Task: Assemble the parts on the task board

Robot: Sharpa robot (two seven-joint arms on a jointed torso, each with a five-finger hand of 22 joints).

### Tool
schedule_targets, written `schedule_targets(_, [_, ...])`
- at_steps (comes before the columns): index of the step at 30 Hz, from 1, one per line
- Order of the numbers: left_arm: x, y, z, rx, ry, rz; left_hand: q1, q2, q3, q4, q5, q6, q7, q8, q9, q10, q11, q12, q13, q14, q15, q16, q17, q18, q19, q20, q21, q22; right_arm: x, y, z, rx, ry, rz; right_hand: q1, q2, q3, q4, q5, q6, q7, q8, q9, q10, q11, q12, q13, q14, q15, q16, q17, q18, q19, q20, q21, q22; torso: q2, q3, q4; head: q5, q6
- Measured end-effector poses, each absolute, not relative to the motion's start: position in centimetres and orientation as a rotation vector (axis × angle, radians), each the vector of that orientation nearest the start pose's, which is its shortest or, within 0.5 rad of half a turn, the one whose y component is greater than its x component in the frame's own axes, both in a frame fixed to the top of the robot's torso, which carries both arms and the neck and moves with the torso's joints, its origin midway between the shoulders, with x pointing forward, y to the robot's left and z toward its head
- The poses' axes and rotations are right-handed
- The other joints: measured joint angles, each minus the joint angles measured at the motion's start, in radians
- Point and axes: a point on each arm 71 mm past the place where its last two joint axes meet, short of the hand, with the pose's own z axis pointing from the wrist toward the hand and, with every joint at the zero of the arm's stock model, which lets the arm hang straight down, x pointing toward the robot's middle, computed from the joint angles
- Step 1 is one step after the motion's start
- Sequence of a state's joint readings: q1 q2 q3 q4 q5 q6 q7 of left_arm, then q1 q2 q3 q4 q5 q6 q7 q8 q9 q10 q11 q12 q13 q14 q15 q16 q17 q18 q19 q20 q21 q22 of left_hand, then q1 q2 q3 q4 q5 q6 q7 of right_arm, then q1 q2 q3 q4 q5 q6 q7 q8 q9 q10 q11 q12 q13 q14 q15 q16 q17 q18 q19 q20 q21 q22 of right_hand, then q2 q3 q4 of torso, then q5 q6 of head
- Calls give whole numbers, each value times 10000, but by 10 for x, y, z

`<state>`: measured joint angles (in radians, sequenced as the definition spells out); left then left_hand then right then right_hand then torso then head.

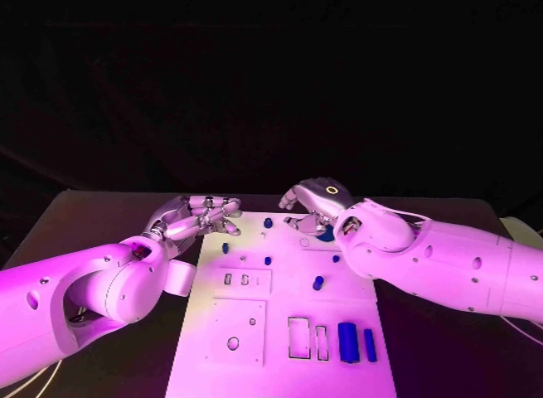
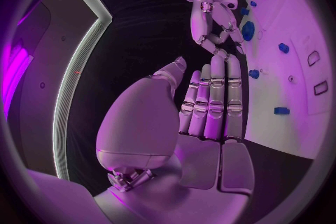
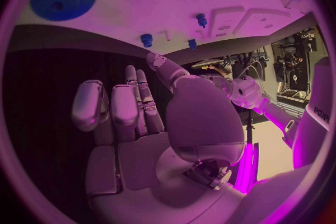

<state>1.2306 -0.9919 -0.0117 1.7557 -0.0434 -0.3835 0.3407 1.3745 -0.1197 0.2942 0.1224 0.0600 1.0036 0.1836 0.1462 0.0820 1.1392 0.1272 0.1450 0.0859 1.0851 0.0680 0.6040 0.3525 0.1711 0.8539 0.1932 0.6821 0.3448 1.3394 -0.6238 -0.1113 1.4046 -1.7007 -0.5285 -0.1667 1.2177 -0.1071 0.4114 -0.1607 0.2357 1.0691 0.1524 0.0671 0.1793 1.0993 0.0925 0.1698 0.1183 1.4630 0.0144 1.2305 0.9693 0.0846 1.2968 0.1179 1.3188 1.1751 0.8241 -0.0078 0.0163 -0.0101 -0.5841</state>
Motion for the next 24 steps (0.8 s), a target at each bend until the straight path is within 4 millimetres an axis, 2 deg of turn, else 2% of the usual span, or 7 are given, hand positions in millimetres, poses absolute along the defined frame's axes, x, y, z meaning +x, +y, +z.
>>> schedule_targets(3, [454, 217, -139, -10666, 14234, -15505, 0, 0, 0, 0, 0, 0, 0, 0, 0, 0, 0, 0, 0, 0, 0, 0, 0, 0, -15, 15, 0, 0, 511, -144, -118, -3146, 13065, 5866, -125, -125, -116, 139, 234, -229, 7, 0, -19, 1061, -164, 542, 245, 42, -151, 175, 239, 0, 209, -81, 177, 255, -48, -3, -27, -53, -10])
schedule_targets(6, [455, 218, -140, -10682, 14215, -15467, 0, 0, 0, 0, 0, 0, 0, 0, 0, 0, 0, 0, 0, 0, 0, 0, 0, 0, -15, 15, 0, 0, 510, -169, -114, -2356, 13627, 5810, -247, -492, -631, 238, 375, -429, -152, 0, -39, 2584, -482, 2019, 1296, 26, -394, 638, 975, -1, 535, -260, 431, 665, -98, -7, -55, -106, 2])
schedule_targets(8, [456, 218, -140, -10691, 14207, -15447, 0, 0, 0, 0, 0, 0, 0, 0, 0, 0, 0, 0, 0, 0, 0, 0, -1, 1, -15, 15, 0, 0, 510, -185, -115, -1852, 14225, 5682, -291, -579, -1101, 360, 451, -454, -263, 61, 6, 3385, -587, 5337, 4940, 36, -471, 1451, 2325, -12, 801, -381, 665, 1028, -129, -6, -72, -129, 5])
schedule_targets(9, [456, 219, -140, -10693, 14205, -15443, 0, 0, 0, 0, 0, 0, 0, 0, 0, 0, 0, 0, 0, 0, 1, 0, -1, 0, -15, 15, -1, 6, 511, -191, -116, -1669, 14498, 5620, -270, -558, -1422, 493, 514, -508, -317, 132, 73, 3457, -580, 7195, 7145, 36, -471, 1855, 2919, -115, 924, -400, 777, 1192, -147, -7, -85, -143, 5])
schedule_targets(11, [457, 219, -140, -10698, 14200, -15433, 0, 0, 0, 0, 0, 0, 0, 0, 0, 0, 0, 0, 0, 0, 0, 0, -1, -1, -15, 15, -1, 9, 511, -201, -120, -1319, 15085, 5492, -51, -340, -2123, 809, 586, -714, -259, 335, 268, 3108, -459, 11027, 10904, 34, -468, 2537, 3328, -240, 1127, -378, 947, 1320, -167, -8, -102, -150, -2])
schedule_targets(16, [458, 221, -141, -10712, 14189, -15405, 0, 0, 0, 0, 0, 0, 0, 0, 0, 0, 0, 0, 0, 0, 0, 0, 10, 0, -15, 15, -2, 9, 513, -214, -125, -820, 16046, 5281, 95, -193, -2680, 1071, 586, -887, -85, 608, 490, 3633, -360, 13238, 11896, 36, -356, 3137, 3389, -240, 1345, -215, 1158, 1331, -194, -7, -128, -143, -46])
schedule_targets(24, [458, 220, -141, -10713, 14225, -15433, 0, 0, 0, 0, 0, 0, 0, 0, 0, 0, 0, 0, 0, -36, -36, 0, 11, 0, -51, -21, 34, 24, 521, -207, -134, -625, 16631, 5124, 132, -156, -2873, 1210, 675, -967, -69, 718, 598, 3633, -360, 13663, 11900, 35, -286, 3265, 3388, -239, 1403, -198, 1224, 1330, -177, -6, -128, -92, -51])
